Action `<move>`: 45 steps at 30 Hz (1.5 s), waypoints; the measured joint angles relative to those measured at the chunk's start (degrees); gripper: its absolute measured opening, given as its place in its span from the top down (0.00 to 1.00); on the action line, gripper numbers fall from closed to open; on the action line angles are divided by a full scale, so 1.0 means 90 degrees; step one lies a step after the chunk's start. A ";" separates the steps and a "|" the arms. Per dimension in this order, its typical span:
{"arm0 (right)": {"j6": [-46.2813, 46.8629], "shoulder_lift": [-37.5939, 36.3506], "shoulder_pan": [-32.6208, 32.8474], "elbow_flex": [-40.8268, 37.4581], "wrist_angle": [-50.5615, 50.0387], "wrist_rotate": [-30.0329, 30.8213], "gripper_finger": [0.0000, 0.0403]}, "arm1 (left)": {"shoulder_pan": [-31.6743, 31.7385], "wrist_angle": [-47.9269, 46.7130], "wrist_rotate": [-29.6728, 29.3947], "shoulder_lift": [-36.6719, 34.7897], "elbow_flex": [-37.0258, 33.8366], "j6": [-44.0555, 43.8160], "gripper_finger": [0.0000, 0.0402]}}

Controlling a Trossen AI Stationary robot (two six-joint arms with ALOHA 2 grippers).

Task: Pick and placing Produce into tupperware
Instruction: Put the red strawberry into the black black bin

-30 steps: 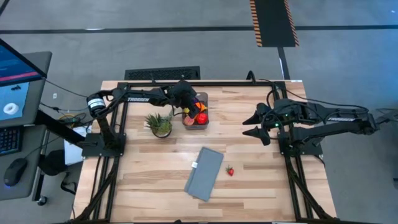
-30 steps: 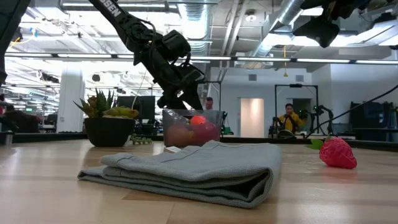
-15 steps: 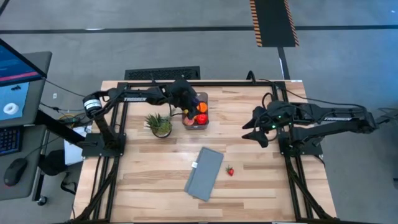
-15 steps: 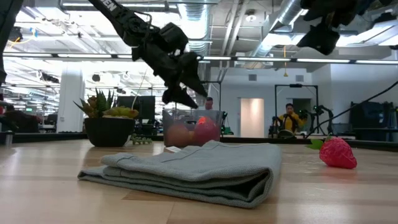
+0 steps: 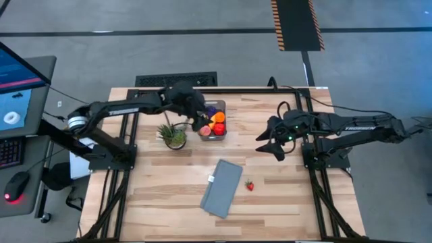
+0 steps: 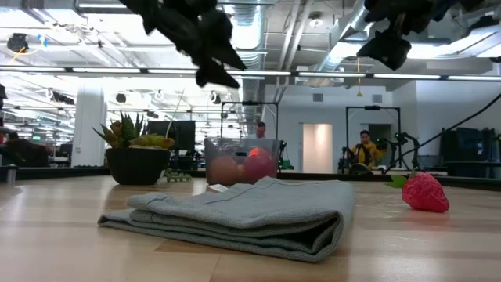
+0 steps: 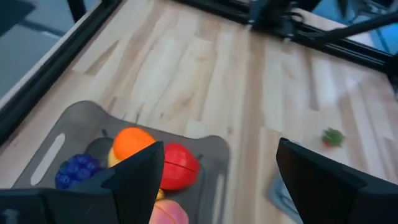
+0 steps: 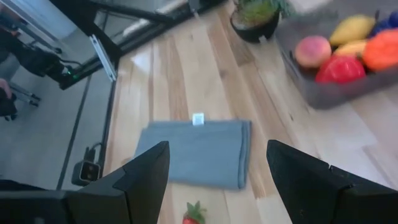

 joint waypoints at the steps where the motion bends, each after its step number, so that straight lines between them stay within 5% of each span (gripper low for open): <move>1: -0.0036 -0.0001 0.0000 0.0000 0.0110 0.0000 0.28 | -0.0068 -0.0121 -0.0040 -0.0153 0.0000 0.0036 0.26; 7: -0.0145 -0.0023 0.0000 0.0002 0.0560 0.0000 0.28 | -0.0597 -0.0329 -0.0362 -0.1200 -0.0356 0.0091 0.26; 22: 0.0278 -0.0021 0.0077 0.0002 0.0364 -0.0333 0.28 | -0.1920 0.0464 -0.2302 -0.4498 -0.2731 -0.1137 0.26; 45: 0.1799 0.1491 0.2128 0.0005 0.0290 0.0917 0.28 | -0.3973 -0.1935 -0.4379 -0.6341 -0.2905 -0.1948 0.35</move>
